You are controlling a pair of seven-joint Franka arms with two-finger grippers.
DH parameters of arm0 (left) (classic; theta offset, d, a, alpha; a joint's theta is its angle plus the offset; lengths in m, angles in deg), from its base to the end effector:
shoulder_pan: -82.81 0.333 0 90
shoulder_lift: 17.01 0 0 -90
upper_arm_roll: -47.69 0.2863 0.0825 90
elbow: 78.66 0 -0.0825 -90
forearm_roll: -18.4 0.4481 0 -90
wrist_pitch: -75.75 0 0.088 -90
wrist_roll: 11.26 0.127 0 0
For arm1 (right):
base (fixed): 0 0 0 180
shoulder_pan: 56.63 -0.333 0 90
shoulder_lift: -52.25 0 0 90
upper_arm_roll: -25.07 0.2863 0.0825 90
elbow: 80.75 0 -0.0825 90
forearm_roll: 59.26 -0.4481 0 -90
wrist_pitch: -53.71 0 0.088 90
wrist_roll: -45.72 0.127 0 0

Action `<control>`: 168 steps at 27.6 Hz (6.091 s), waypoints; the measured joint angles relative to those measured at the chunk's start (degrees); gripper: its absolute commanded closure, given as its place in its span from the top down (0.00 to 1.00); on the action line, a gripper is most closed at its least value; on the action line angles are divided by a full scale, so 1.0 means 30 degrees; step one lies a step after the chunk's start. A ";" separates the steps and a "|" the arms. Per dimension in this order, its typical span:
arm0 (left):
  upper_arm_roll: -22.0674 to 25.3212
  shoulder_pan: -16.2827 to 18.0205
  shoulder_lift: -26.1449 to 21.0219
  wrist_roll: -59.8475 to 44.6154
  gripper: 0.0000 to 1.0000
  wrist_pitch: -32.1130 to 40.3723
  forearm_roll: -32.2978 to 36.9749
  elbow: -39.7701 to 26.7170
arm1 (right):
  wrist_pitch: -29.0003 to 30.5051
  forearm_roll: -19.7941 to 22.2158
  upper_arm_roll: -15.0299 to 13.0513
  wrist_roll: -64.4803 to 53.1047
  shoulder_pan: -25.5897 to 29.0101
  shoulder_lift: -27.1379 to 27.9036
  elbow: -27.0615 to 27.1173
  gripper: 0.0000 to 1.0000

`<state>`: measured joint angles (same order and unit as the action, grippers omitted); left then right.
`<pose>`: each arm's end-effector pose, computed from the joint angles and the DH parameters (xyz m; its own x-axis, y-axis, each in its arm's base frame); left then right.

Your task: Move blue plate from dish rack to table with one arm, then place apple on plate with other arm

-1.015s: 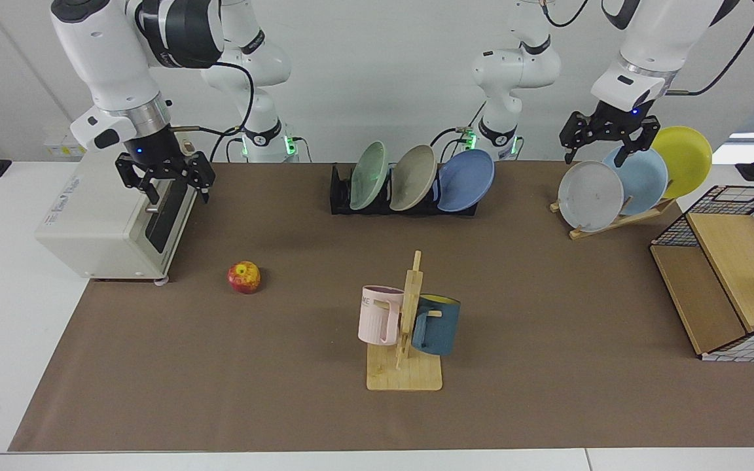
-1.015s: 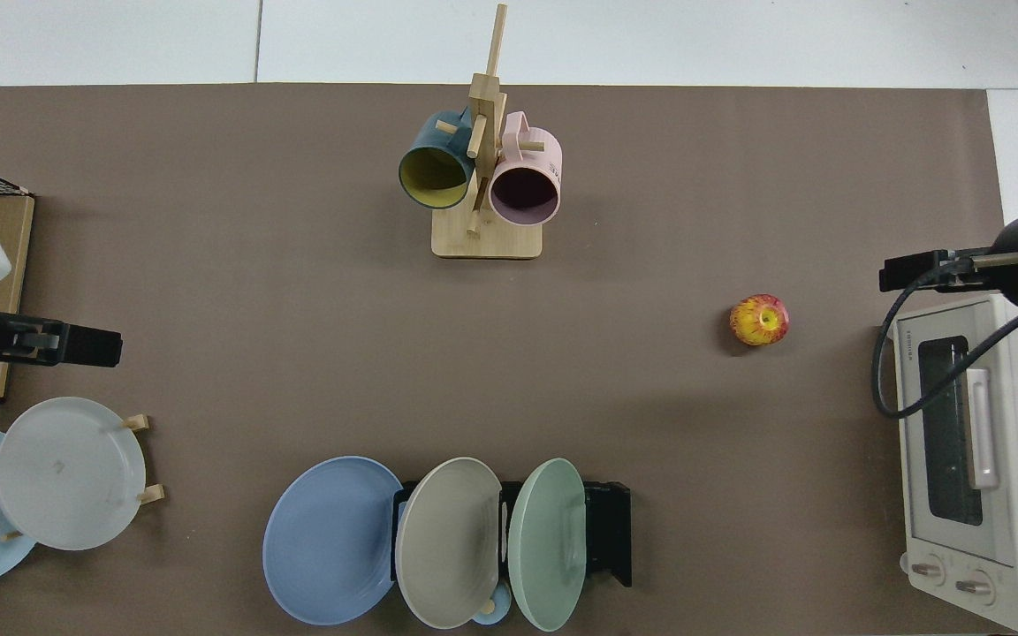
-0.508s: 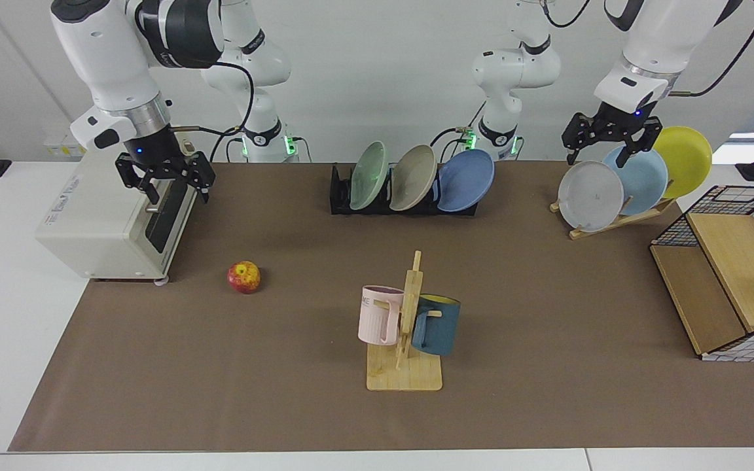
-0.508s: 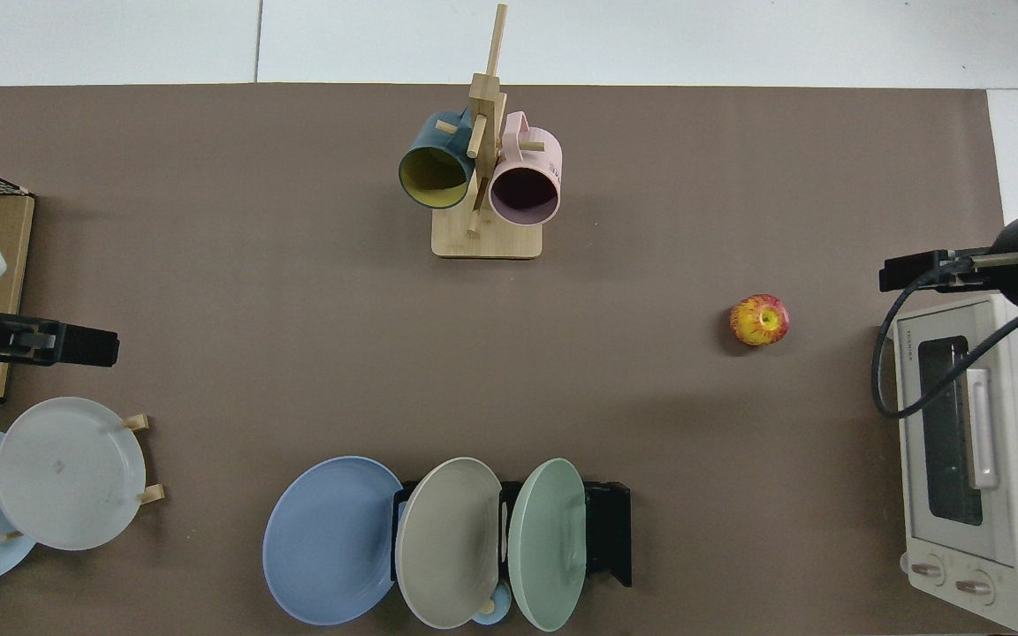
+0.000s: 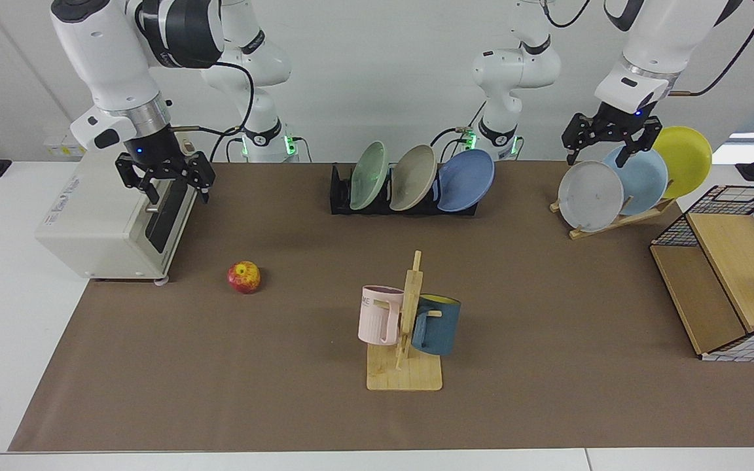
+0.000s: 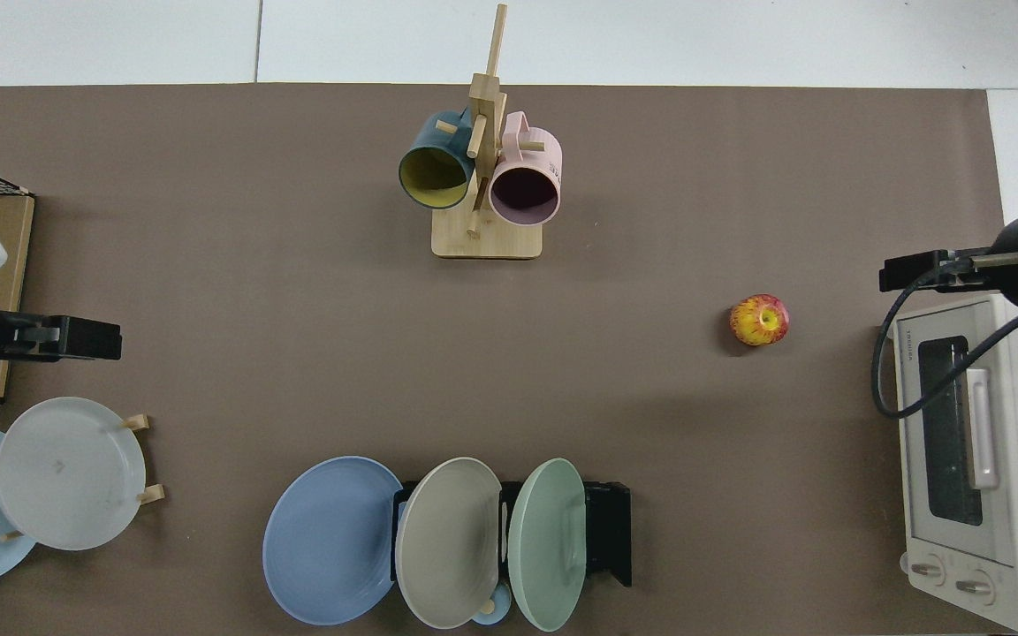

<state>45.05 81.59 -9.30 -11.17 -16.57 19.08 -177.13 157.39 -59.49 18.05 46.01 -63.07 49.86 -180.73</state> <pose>0.5826 -0.0391 0.5797 0.9972 -0.0691 0.0270 -0.0686 -0.9975 -0.0181 0.6266 -0.0069 0.5279 0.9943 -0.0165 0.1057 -0.0156 -0.9998 -0.0096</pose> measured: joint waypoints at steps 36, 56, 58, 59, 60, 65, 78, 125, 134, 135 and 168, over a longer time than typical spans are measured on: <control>-0.5964 -0.2466 0.4328 -0.7426 1.00 -0.0987 0.3237 -1.0899 | 0.4356 -0.0055 0.0157 0.1093 -0.1082 0.2871 -0.2420 1.00; -0.6143 -0.3035 0.4882 -0.6851 1.00 -0.3539 0.1396 -1.4085 | 0.7563 -0.0060 0.0161 0.2460 -0.1451 0.5918 -0.3919 1.00; -0.6178 -0.3052 0.4808 -0.6823 0.98 -0.3615 0.1387 -1.4154 | 0.8208 -0.0060 0.0161 0.2460 -0.1463 0.6218 -0.4108 1.00; -0.6188 -0.3057 0.4773 -0.6794 0.97 -0.3643 0.1378 -1.4172 | 0.8516 -0.0060 0.0161 0.2460 -0.1463 0.6359 -0.4230 1.00; -0.6190 -0.3059 0.4741 -0.6740 0.93 -0.3665 0.1351 -1.4185 | 0.8770 -0.0060 0.0158 0.2460 -0.1463 0.6488 -0.4352 1.00; -0.6190 -0.3060 0.4657 -0.6300 0.34 -0.3727 0.0993 -1.4395 | 0.9528 -0.0060 0.0151 0.2460 -0.1463 0.7000 -0.4933 1.00; -0.6081 -0.3058 0.4657 -0.5987 0.00 -0.3824 0.0656 -1.4297 | 0.9615 -0.0060 0.0146 0.2393 -0.1470 0.7100 -0.5314 0.00; -0.2463 0.0235 -0.0750 -0.6537 0.00 -0.4224 -0.0993 -0.3738 | 0.1484 -0.0058 -0.0067 0.2360 -0.1453 0.1710 -0.1707 0.00; -0.3099 -0.1345 -0.4691 -0.8347 0.00 -0.8696 -0.3303 -0.4551 | 0.1487 -0.0061 0.0091 0.2397 -0.1542 0.1746 -0.1813 0.00; -0.3168 -0.1567 -0.5205 -0.8444 0.00 -0.9207 -0.3544 -0.4599 | 0.1488 -0.0066 0.0099 0.2424 -0.1616 0.1756 -0.1837 0.00; -0.4236 -0.3650 -0.5746 -0.9937 1.00 -1.3013 -0.4246 -0.7076 | 0.3230 -0.0138 0.0180 0.6857 -0.5322 0.2489 -0.2311 0.00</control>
<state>32.34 70.64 -26.54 -40.98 -55.61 6.34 -198.36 167.08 -59.90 18.59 66.58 -79.04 57.33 -187.66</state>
